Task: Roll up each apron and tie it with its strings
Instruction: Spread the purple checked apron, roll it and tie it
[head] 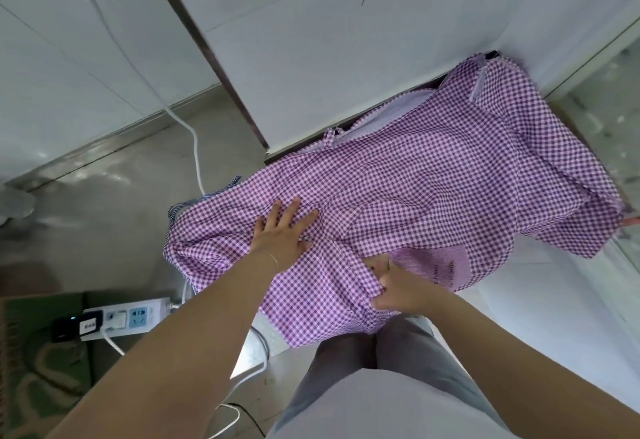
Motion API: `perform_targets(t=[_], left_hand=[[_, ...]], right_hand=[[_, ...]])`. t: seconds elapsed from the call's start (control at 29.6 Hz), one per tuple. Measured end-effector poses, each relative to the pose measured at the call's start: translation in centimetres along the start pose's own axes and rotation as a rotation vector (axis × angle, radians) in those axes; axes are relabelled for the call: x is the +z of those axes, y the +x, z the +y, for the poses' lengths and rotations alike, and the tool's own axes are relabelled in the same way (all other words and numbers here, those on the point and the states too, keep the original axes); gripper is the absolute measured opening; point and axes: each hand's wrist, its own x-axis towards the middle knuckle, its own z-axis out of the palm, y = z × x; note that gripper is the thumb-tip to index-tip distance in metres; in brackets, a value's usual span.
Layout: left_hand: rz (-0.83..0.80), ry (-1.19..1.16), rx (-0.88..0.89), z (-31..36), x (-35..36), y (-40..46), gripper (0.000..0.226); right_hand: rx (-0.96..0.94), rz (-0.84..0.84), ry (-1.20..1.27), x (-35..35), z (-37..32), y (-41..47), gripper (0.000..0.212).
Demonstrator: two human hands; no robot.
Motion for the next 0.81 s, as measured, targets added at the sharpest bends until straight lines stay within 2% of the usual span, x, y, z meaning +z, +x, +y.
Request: perform_targets(t=[0.07,0.14,0.24,0.34,0.41,0.44,0.51,0.57,0.64,0.71,0.78,0.81], left_hand=[[-0.002,0.001,0.006,-0.1,-0.1,0.1,0.064],[-0.034,-0.037,0.023,-0.4,-0.7,0.6,0.065],[-0.080,-0.162,0.092,-1.4,-3.1,1.4,0.061],[0.096,-0.241,0.157,-1.2,-5.4,-0.4,0.070],[0.250,-0.297,0.261,-0.5,-5.6,-2.9,0.094],[0.334,-0.258,0.344,-0.2,-5.0,-4.0,0.105],[0.464,-0.019,0.498,0.3,-3.1,-5.1,0.117],[0.499,0.224,0.585,0.9,-1.4,-5.0,0.120],[0.535,0.306,0.636,2.1,-0.2,-4.6,0.109],[0.658,0.247,0.678,3.4,-0.1,-4.1,0.075],[0.776,0.039,0.689,4.2,-1.2,-3.1,0.046],[0.773,-0.109,0.657,4.7,-2.1,-2.7,0.038]], right_hand=[[-0.030,0.026,0.165,-0.8,0.0,-1.2,0.008],[-0.034,0.163,0.353,-2.3,-0.1,-2.1,0.019],[-0.030,0.302,0.456,-4.3,-0.3,-1.7,0.023],[-0.022,0.384,0.443,-6.2,-1.6,-0.3,0.037],[0.013,0.412,0.505,-7.1,-2.4,0.7,0.040],[0.027,0.413,0.540,-7.5,-2.7,1.1,0.040],[0.058,0.401,0.629,-8.1,-3.3,1.8,0.041],[0.094,0.396,0.740,-8.4,-4.0,2.2,0.035],[0.131,0.365,0.851,-8.5,-4.5,2.6,0.023],[0.123,0.326,0.967,-8.6,-4.7,3.3,0.027],[0.110,0.322,1.029,-8.6,-4.9,3.5,0.029],[0.085,0.374,0.958,-8.7,-4.9,3.4,0.034]])
